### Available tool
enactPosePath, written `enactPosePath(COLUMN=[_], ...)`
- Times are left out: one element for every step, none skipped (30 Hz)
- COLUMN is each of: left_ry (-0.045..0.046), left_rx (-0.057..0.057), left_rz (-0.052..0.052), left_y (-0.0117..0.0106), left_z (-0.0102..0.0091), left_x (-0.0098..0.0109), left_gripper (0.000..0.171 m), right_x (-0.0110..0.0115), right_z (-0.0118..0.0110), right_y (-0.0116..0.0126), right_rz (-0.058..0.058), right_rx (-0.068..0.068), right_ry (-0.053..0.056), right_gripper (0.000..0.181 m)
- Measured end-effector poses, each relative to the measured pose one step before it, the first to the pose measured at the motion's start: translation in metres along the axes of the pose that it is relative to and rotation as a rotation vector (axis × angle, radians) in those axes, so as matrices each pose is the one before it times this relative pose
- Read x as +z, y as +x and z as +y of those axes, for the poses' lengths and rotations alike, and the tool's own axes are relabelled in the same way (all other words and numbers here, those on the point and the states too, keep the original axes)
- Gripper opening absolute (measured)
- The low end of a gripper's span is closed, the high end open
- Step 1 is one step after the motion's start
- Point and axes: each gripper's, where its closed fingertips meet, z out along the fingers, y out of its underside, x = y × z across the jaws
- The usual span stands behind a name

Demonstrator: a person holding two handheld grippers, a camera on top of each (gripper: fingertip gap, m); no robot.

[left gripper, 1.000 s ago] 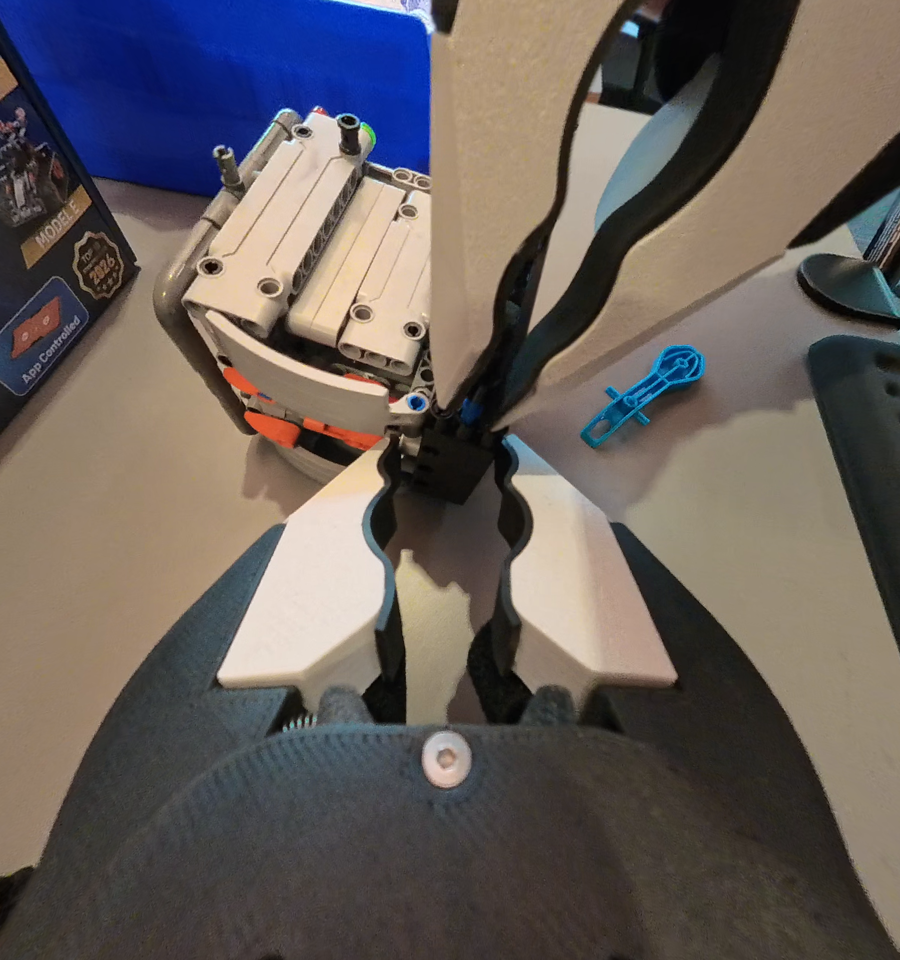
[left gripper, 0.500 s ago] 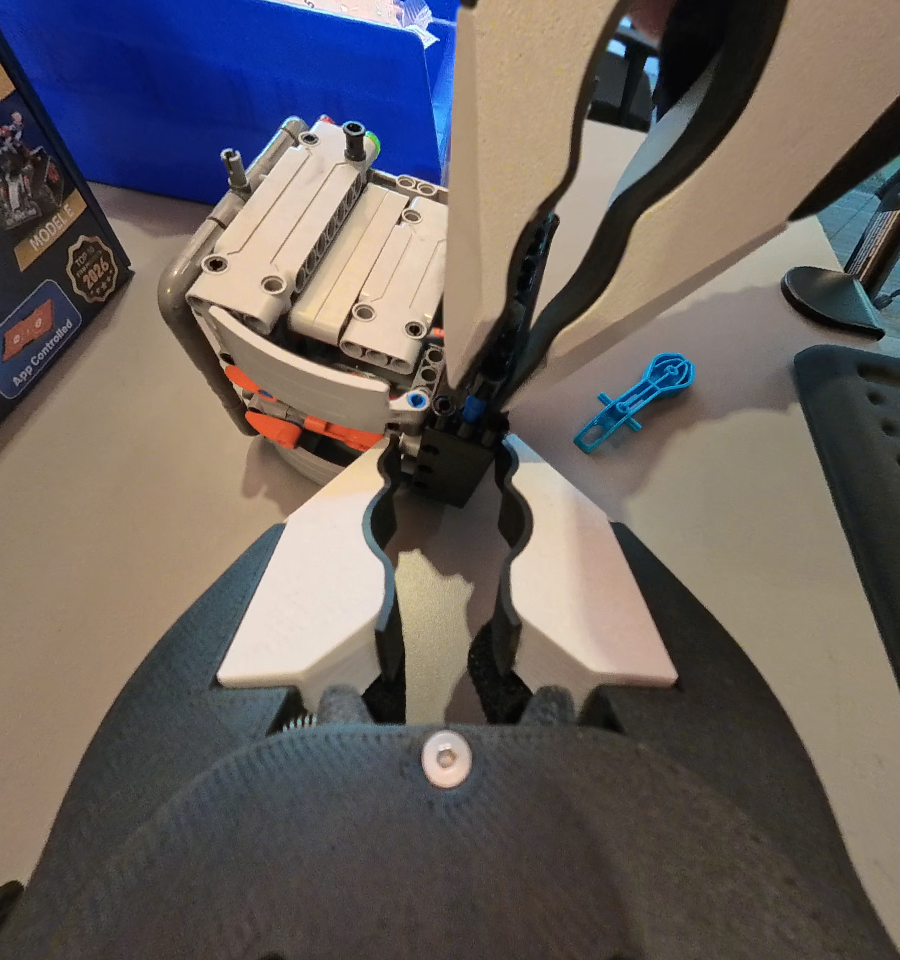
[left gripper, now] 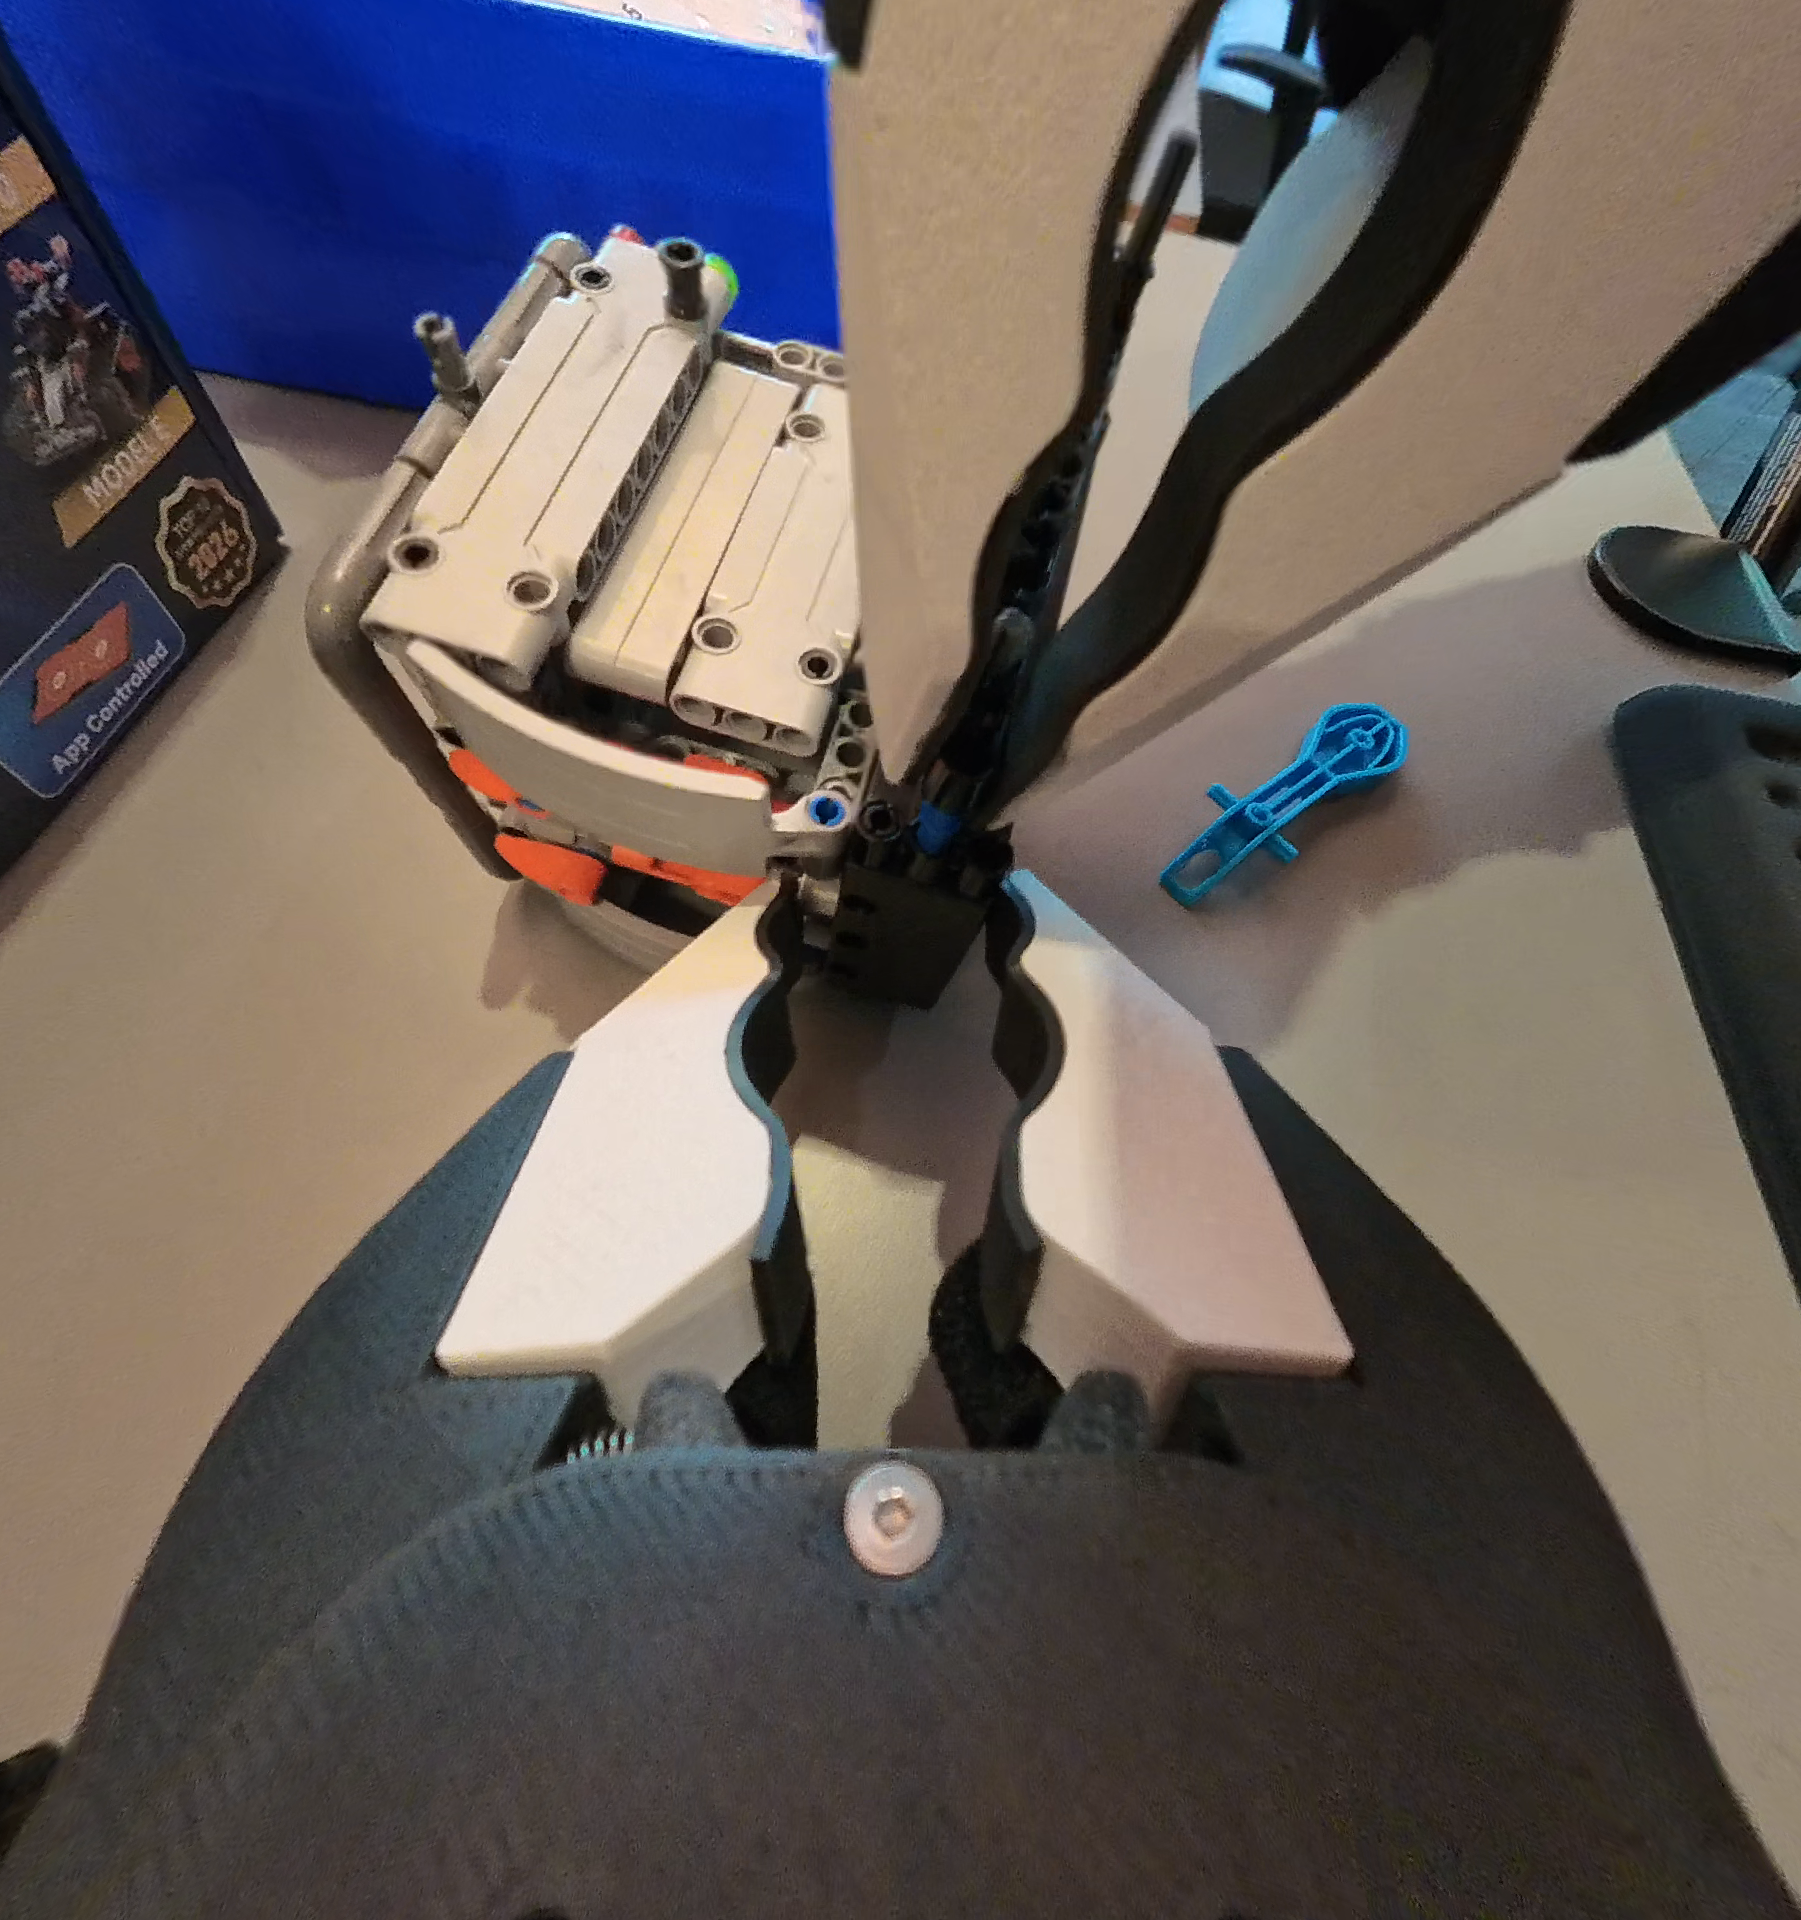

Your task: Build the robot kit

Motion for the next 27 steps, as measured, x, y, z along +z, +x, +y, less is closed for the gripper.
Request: enactPosePath(left_ry=[-0.00733, -0.00149, 0.00126, -0.0042, -0.00225, 0.00124, -0.00264, -0.00283, 0.00377, 0.00393, -0.00379, -0.00523, -0.00084, 0.00403, 0.00377, 0.00153, -0.00367, -0.00543, 0.00602, 0.01418, 0.0042, -0.00668, -0.00518, 0.00196, 0.00588, 0.00426, -0.00343], left_rx=[0.0081, 0.0066, 0.0062, 0.0047, 0.0022, 0.0044, 0.0038, 0.0016, -0.0029, -0.0078, 0.0049, 0.0092, 0.001, -0.0075, -0.0079, 0.0007, 0.0091, 0.0087, -0.0081, -0.0217, -0.0032, 0.0125, 0.0078, -0.0044, -0.01, -0.0039, 0.0058], left_rz=[-0.0058, 0.0017, -0.0029, -0.0018, 0.0027, -0.003, -0.0019, -0.0001, -0.0008, 0.0044, -0.0018, -0.0055, 0.0005, 0.0004, 0.004, 0.0012, -0.007, -0.0038, 0.0055, 0.0115, 0.0073, -0.0049, -0.0079, 0.0043, 0.0092, -0.0011, -0.0023], left_y=[0.00008, 0.0011, 0.00047, 0.00008, 0.00026, 0.00027, 0.0001, -0.00009, -0.00048, -0.00023, 0.00038, 0.00011, 0.00022, -0.00057, -0.0006, 0.00016, -0.00035, 0.00005, 0.00003, -0.00067, 0.00042, 0.00103, 0.00032, -0.00016, -0.00018, -0.00033, 0.00047], left_z=[0.00034, 0.0004, 0.0001, 0.0003, 0.00016, 0.00006, 0.00021, 0.00016, -0.00016, -0.00014, 0.00029, 0.00014, 0.00004, -0.00047, -0.00022, 0.00012, 0.00012, 0.0004, -0.0002, -0.00086, -0.00007, 0.00031, 0.00001, -0.0001, -0.00011, -0.00037, 0.00007], left_x=[0.00015, 0.00062, 0.00065, -0.00009, 0.0001, 0.00044, -0.00002, 0.0, -0.00002, -0.00022, 0.00028, 0.00024, 0.0001, -0.00021, -0.00048, -0.00005, -0.0002, 0.00017, 0.00017, -0.0005, -0.00034, 0.00091, 0.00058, -0.00032, -0.00039, 0.00002, 0.00029], left_gripper=[0.033, 0.033, 0.033, 0.033, 0.033, 0.033, 0.033, 0.033, 0.033, 0.033, 0.033, 0.033, 0.033, 0.033, 0.033, 0.033, 0.033, 0.033, 0.033, 0.034, 0.034, 0.034, 0.034, 0.034, 0.034, 0.034, 0.034], right_x=[0.00014, -0.00007, 0.00014, 0.00014, -0.00006, 0.00012, 0.00005, 0.00015, -0.00005, 0.00013, 0.0002, 0.00027, -0.00015, -0.00045, -0.00017, 0.00003, 0.00008, 0.00011, -0.00045, -0.00067, -0.00019, 0.00014, 0.00005, -0.00011, -0.0004, -0.00022, -0.0001], right_z=[0.00084, 0.00141, 0.00061, 0.00015, 0.00073, 0.00039, 0.00008, -0.00004, -0.00046, -0.00011, 0.00027, 0.00036, 0.00012, -0.00049, -0.00053, -0.00031, -0.00029, 0.0, -0.00014, -0.00052, 0.0005, 0.00087, -0.00002, -0.0005, -0.00013, 0.00034, 0.0005], right_y=[-0.00095, -0.0016, -0.00093, -0.00052, -0.0008, -0.00067, -0.00043, 0.00009, 0.00037, -0.00012, -0.00061, -0.00064, 0.00015, 0.00108, 0.00056, 0.00005, -0.0001, -0.00021, 0.00088, 0.00084, -0.0006, -0.00087, -0.00003, 0.00014, 0.00056, 0.00027, -0.00054], right_rz=[-0.0229, -0.0246, -0.0173, -0.0167, -0.0201, -0.0218, -0.0203, -0.015, -0.0109, -0.0173, -0.0205, -0.019, -0.0155, -0.0051, -0.0016, -0.0023, -0.0003, 0.0048, 0.0153, 0.0113, -0.002, 0.0002, 0.0097, 0.0105, 0.01, 0.0094, 0.0057], right_rx=[0.0101, 0.008, 0.0045, 0.0058, 0.0041, 0.0049, 0.0085, 0.0076, 0.0045, 0.0077, 0.0078, 0.0053, 0.007, 0.0049, -0.0014, -0.0021, 0.0014, -0.0015, -0.0049, 0.0034, 0.0052, -0.001, -0.0037, 0.0002, 0.0051, 0.0045, 0.0015], right_ry=[-0.0052, -0.0109, -0.0072, 0.0008, 0.0033, 0.0069, 0.0072, 0.0017, 0.003, 0.0033, -0.0023, -0.0045, -0.0014, -0.0003, -0.0046, -0.0041, -0.0027, -0.0078, -0.0048, 0.0058, 0.007, 0.0032, 0.0052, 0.0104, 0.009, 0.0026, 0.0009], right_gripper=[0.004, 0.004, 0.004, 0.004, 0.004, 0.004, 0.004, 0.004, 0.004, 0.005, 0.004, 0.004, 0.004, 0.003, 0.004, 0.004, 0.003, 0.003, 0.004, 0.004, 0.004, 0.004, 0.004, 0.004, 0.004, 0.004, 0.004])
